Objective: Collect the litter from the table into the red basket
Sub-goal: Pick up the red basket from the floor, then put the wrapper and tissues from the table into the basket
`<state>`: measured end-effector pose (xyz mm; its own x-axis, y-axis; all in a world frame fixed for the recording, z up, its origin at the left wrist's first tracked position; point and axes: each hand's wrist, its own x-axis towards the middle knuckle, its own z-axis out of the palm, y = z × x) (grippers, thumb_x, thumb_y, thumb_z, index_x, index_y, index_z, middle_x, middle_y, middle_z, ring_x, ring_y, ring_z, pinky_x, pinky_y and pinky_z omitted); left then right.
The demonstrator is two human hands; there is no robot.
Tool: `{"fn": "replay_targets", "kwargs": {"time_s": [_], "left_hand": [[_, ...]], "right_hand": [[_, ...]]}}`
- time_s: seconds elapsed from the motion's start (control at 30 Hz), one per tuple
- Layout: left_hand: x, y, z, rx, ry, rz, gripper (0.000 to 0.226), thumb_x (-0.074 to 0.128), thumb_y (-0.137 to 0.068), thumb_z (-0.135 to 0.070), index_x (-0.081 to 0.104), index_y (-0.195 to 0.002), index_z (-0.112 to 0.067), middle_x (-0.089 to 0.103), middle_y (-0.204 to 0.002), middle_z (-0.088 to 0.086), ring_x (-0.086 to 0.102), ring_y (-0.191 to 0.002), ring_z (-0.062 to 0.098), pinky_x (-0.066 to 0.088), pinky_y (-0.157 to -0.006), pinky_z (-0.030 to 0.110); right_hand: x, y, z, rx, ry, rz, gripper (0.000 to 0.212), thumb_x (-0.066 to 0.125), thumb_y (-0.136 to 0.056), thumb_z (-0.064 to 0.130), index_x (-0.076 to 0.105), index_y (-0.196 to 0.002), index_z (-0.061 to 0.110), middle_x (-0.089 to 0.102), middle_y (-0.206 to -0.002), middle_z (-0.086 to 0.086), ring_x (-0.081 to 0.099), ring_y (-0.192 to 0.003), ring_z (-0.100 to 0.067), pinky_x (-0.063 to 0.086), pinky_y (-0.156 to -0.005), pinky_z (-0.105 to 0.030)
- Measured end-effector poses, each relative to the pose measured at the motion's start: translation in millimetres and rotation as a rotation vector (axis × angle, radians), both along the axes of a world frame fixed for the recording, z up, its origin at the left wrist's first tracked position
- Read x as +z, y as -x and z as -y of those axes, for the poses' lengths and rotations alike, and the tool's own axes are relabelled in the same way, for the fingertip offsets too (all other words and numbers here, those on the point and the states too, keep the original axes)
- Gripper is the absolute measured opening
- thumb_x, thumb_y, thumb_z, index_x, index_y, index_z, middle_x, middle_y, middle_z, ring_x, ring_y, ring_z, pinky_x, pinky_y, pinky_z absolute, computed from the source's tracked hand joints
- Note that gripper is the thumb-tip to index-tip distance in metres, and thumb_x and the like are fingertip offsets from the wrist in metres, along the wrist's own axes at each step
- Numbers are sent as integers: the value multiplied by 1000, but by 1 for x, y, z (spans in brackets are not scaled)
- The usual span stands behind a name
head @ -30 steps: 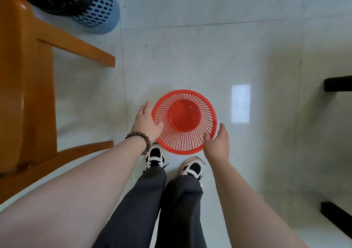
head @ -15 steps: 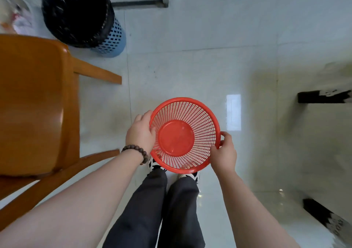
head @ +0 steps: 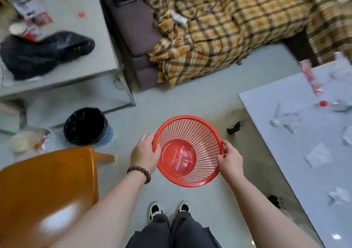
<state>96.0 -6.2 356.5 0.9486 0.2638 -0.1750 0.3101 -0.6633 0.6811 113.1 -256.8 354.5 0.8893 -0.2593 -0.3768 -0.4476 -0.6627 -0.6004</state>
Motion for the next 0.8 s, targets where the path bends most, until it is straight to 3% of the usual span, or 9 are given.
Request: {"fn": "replay_targets", "kwargs": {"time_s": [0.2, 0.33, 0.43, 0.53, 0.67, 0.8], "left_hand": [[44, -41, 25, -140, -6, 150, 39, 65, -85, -15, 65, -123, -18, 64, -95, 0, 58, -72, 20, 42, -68, 26], [55, -75, 50, -225, -9, 208, 38, 65, -87, -17, 64, -124, -22, 59, -89, -6, 58, -69, 15, 48, -63, 27], [57, -97, 75, -264, -11, 194, 39, 64, -88, -22, 62, -127, -25, 58, -89, -7, 59, -69, 14, 54, -64, 30], [50, -124, 105, -300, -26, 189, 39, 64, -88, -25, 62, -127, -25, 65, -94, -3, 59, -69, 14, 48, -63, 27], [44, -178, 158, -341, -39, 156, 40, 63, -88, -25, 62, -128, -24, 69, -104, 0, 62, -75, 17, 51, -68, 31], [48, -238, 221, -305, -7, 114, 37, 64, -86, -21, 64, -123, -22, 67, -94, -1, 63, -78, 17, 54, -73, 34]], "right_hand": [[55, -8, 26, -123, 29, 121, 47, 49, -76, 4, 61, -118, 24, 67, -103, -9, 60, -96, -25, 39, -75, -25], [67, -17, 49, -205, 15, 151, 45, 48, -76, 6, 60, -114, 27, 66, -100, -5, 61, -91, -23, 48, -79, -31], [68, -28, 74, -234, 34, 182, 41, 48, -74, 5, 61, -107, 26, 67, -94, -3, 60, -85, -23, 48, -75, -33], [60, -47, 105, -281, 15, 186, 41, 46, -73, 4, 60, -104, 27, 66, -94, -1, 60, -84, -21, 48, -73, -33], [45, -92, 155, -341, -17, 203, 40, 50, -79, 5, 60, -110, 27, 66, -99, -4, 58, -85, -19, 43, -72, -30], [39, -147, 209, -379, -82, 232, 47, 44, -79, -1, 60, -118, 22, 66, -103, -5, 56, -84, -17, 38, -71, -25]]}}
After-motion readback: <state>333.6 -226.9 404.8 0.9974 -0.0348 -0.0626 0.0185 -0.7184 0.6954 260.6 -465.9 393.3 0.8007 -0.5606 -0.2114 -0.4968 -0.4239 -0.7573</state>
